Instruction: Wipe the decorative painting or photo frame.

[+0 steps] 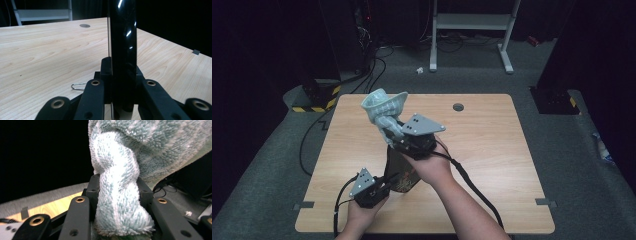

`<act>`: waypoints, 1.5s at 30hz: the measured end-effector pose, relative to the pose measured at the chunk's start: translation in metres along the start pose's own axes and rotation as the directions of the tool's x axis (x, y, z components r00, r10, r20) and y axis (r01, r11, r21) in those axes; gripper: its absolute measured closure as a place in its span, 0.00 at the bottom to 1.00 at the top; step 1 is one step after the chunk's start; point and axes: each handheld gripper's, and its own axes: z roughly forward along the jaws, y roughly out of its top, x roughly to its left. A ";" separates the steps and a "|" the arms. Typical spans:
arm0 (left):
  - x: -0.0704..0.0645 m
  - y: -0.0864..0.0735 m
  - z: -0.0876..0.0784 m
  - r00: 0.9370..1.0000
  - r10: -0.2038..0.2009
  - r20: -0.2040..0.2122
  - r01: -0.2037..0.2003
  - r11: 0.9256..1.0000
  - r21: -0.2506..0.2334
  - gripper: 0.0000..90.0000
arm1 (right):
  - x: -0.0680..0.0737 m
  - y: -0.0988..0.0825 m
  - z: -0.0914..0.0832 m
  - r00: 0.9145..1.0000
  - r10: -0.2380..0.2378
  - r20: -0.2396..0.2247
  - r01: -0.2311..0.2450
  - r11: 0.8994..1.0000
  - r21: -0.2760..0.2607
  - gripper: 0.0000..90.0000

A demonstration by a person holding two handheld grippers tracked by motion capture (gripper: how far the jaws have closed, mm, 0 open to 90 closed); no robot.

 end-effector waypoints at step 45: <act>0.000 -0.003 0.005 1.000 -0.022 -0.009 0.022 0.999 0.026 0.88 | -0.078 -0.154 -0.021 0.968 0.157 0.196 -0.212 0.930 0.301 0.72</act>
